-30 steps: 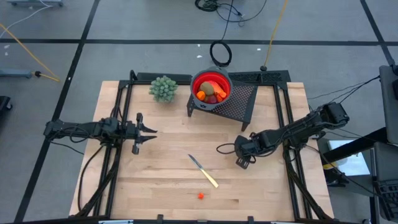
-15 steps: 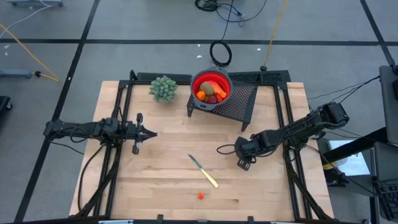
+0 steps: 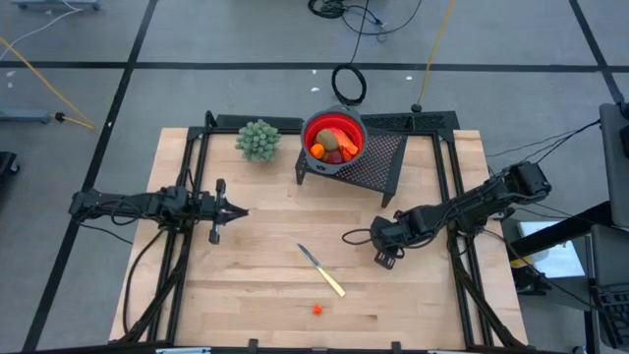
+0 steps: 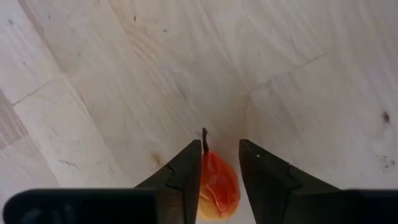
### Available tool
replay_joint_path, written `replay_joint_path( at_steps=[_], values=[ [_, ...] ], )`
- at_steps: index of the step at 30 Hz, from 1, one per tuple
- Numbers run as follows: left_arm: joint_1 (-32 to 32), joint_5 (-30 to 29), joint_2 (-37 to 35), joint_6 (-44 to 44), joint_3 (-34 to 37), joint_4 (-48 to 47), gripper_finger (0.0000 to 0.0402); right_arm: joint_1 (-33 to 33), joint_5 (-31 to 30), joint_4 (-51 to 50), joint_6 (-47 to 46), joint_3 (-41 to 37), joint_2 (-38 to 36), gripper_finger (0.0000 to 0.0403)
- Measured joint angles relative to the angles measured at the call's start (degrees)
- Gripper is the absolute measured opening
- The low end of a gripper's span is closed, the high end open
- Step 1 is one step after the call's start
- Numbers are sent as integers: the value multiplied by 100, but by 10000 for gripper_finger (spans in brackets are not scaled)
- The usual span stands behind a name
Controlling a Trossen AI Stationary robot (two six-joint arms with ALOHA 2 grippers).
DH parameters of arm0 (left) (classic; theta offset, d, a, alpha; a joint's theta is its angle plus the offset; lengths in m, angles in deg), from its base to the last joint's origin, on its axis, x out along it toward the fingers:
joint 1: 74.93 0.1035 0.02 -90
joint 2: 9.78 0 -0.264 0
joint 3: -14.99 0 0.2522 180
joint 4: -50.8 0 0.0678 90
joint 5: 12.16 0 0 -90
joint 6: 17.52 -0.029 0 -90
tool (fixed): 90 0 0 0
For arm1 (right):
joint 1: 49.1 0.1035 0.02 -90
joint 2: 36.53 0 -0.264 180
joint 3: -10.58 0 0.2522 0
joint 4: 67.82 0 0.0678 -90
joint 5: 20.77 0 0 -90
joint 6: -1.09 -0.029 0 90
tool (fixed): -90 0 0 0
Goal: Pick & Place Fruit
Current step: Put the yellow pear into the red strainer bowl on the shelf
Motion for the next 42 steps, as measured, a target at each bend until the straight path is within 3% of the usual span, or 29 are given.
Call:
replay_joint_path(
  at_steps=[5,14,20,31,38,42],
  values=[
    [-2,0,0,21,0,0,2,0,-1,115,46,2,77,98],
    [1,-4,-2,175,0,2,23,2,-11,346,149,28,444,98],
    [-1,-2,0,211,0,-2,5,2,-17,284,173,28,452,95],
    [-1,-2,-1,214,0,-2,22,-4,-26,234,186,17,455,8],
    [-2,-2,0,195,0,-2,2,-18,-15,183,173,123,467,3],
    [0,0,0,192,0,-2,13,-42,93,265,166,285,455,2]
  ],
)
